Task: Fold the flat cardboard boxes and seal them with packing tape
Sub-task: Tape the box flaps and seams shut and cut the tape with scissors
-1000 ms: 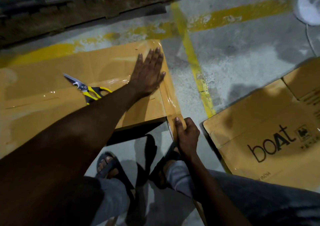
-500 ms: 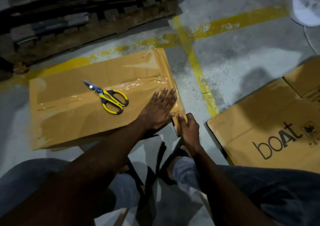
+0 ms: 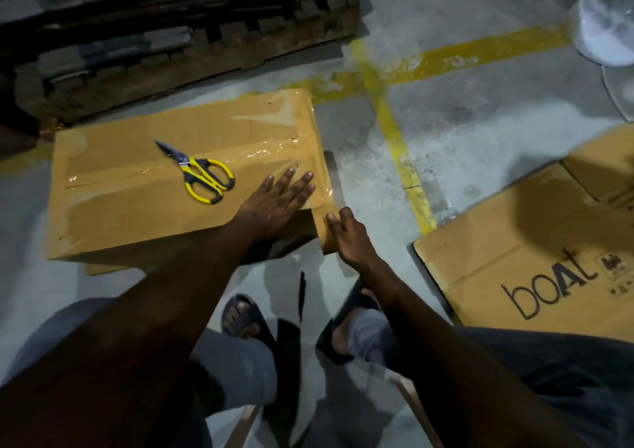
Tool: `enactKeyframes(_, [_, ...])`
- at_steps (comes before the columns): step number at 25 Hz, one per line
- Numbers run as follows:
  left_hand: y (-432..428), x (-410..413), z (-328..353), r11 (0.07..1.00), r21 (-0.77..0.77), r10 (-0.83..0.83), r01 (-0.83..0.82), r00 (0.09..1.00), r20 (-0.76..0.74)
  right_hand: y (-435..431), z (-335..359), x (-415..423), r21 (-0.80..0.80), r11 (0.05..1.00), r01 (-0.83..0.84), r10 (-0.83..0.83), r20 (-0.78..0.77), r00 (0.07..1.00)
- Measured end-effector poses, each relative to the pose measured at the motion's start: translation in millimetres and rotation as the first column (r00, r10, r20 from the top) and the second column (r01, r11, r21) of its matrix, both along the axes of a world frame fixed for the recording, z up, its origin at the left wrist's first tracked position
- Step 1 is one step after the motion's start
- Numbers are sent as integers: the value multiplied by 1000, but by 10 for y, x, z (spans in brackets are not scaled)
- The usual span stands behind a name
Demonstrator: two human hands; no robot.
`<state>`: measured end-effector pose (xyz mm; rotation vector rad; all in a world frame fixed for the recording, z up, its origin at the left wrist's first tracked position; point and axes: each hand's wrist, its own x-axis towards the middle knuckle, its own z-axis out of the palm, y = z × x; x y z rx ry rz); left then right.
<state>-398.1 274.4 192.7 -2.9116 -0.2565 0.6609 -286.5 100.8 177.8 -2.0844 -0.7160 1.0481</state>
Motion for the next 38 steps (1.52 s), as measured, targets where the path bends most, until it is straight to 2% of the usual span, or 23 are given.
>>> enactKeyframes(2, [69,-185,37,992,-56,112,-113,994,-20,163,-1,-97,-51,999,6,-1,90,996])
enactKeyframes(3, [50,-285,50,977,-94,191,-192,981,-19,237,7,-150,-89,993,76,-56,211,976])
enactKeyframes(5, [-78,-540,26,935,-135,332,-328,943,14,418,56,-248,-84,970,229,-161,485,859])
enactKeyframes(6, [-146,-668,16,918,-143,378,-370,925,28,529,85,-295,-44,974,223,-152,604,783])
enactKeyframes(9, [-117,-989,-30,878,-119,473,-464,880,52,927,125,-409,9,998,-57,30,763,645])
enactKeyframes(12, [25,-1305,-7,825,-110,560,-554,828,26,1472,162,-650,-30,943,-331,229,780,583])
enactKeyframes(15, [50,-1521,17,770,-139,632,-623,774,30,2005,135,-1034,-107,837,-537,414,766,493])
enactKeyframes(17, [70,-1549,41,741,-156,667,-653,742,61,2239,129,-1229,-192,799,-570,484,769,418])
enactKeyframes(20, [119,-1530,87,723,-165,689,-670,718,102,2375,190,-1326,-317,808,-496,522,775,355])
enactKeyframes(22, [129,-1478,99,707,-189,706,-682,697,129,2341,195,-1259,-321,818,-477,524,759,387])
enactKeyframes(25, [52,-1355,135,739,-192,673,-646,721,164,2172,194,-1020,-236,859,-454,477,691,543])
enactKeyframes(26, [-6,-1300,158,749,-205,662,-630,727,181,2094,213,-913,-239,854,-461,492,658,570])
enactKeyframes(28, [-190,-1116,168,753,-266,655,-601,722,223,1924,240,-650,-277,826,-491,541,633,553])
enactKeyframes(29, [-308,-986,140,725,-346,682,-595,692,238,1838,238,-502,-268,825,-497,536,650,539])
enactKeyframes(30, [-455,-820,98,640,-484,746,-596,632,208,1737,237,-341,-237,836,-495,509,670,540])
enactKeyframes(31, [-615,-643,63,477,-652,828,-590,551,108,1643,220,-191,-202,847,-492,482,682,550])
enactKeyframes(32, [-775,-479,50,267,-790,886,-552,464,-25,1548,202,-59,-180,850,-496,468,691,551])
enactKeyframes(33, [-932,-328,40,72,-860,912,-506,382,-149,1456,172,58,-168,842,-513,468,699,540])
enactKeyframes(34, [-1057,-207,-7,-54,-888,922,-457,318,-220,1367,149,144,-171,828,-535,480,709,516])
enactKeyframes(36, [-1203,-67,-170,-168,-892,925,-419,246,-289,1230,109,254,-178,813,-555,482,739,470])
enactKeyframes(38, [-1226,-83,-234,-148,-879,926,-453,250,-284,1178,80,262,-157,815,-558,461,758,461])
